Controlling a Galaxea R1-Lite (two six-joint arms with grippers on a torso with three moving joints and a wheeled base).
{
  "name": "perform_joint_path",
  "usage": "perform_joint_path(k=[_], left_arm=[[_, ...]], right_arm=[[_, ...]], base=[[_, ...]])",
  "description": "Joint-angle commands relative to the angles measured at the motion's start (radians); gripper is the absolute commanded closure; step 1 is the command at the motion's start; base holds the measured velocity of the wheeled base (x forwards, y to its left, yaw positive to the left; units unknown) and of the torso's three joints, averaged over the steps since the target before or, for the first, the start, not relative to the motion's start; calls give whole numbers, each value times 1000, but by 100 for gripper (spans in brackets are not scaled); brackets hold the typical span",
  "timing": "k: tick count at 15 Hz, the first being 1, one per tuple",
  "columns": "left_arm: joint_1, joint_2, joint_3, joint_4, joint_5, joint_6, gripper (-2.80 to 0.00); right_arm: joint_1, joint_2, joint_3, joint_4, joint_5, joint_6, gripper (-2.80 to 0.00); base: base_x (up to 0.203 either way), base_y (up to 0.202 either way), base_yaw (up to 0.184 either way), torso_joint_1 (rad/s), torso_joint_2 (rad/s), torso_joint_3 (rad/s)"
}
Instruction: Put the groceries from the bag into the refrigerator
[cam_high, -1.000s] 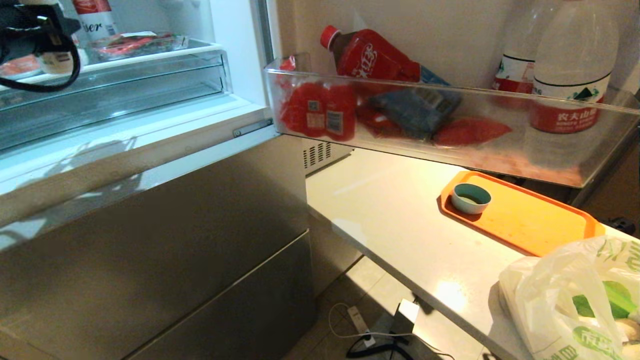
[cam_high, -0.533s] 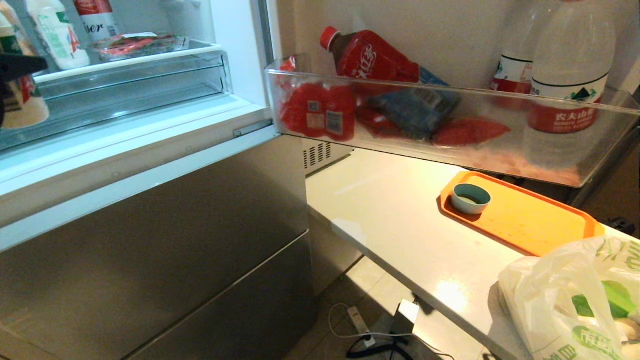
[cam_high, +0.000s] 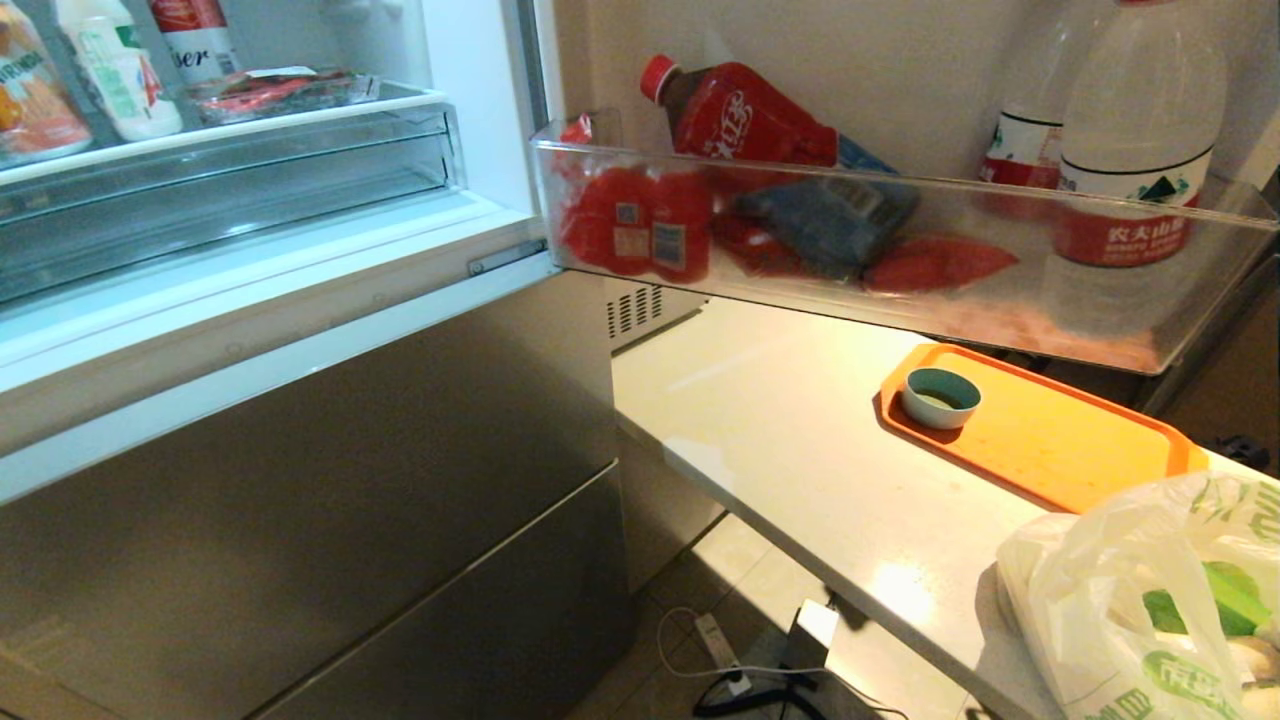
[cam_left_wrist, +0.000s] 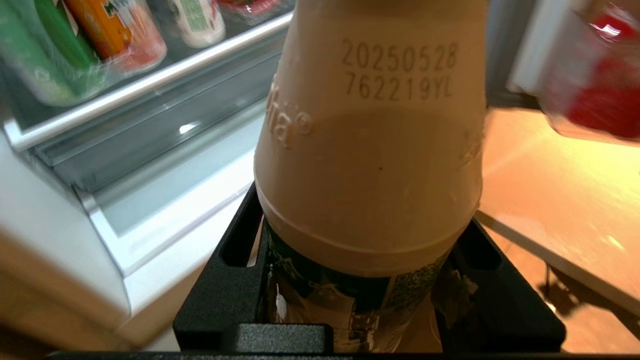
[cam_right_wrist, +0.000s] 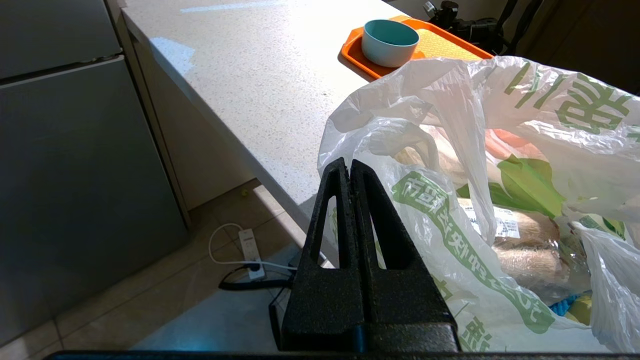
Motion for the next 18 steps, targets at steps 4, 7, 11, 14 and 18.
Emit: perform_joint_path(k=[4, 7, 11, 14, 18], left_arm=[[-8, -325, 217, 163, -34, 9, 0], [-9, -366, 265, 190, -34, 44, 0], [-9, -364, 265, 190, -34, 45, 0], [-9, -364, 270, 180, -35, 52, 0], [-9, -358, 266, 173, -35, 73, 0]], right_arm=[[0, 0, 0, 0, -2, -1, 0], [0, 0, 0, 0, -2, -1, 0], [-1, 0, 0, 0, -2, -1, 0], [0, 0, 0, 0, -2, 1, 0], [1, 0, 0, 0, -2, 1, 0]], base=[[0, 0, 0, 0, 0, 0], [0, 0, 0, 0, 0, 0], [116, 0, 1, 1, -5, -1], [192, 0, 0, 19, 3, -5], [24, 0, 1, 2, 1, -2]])
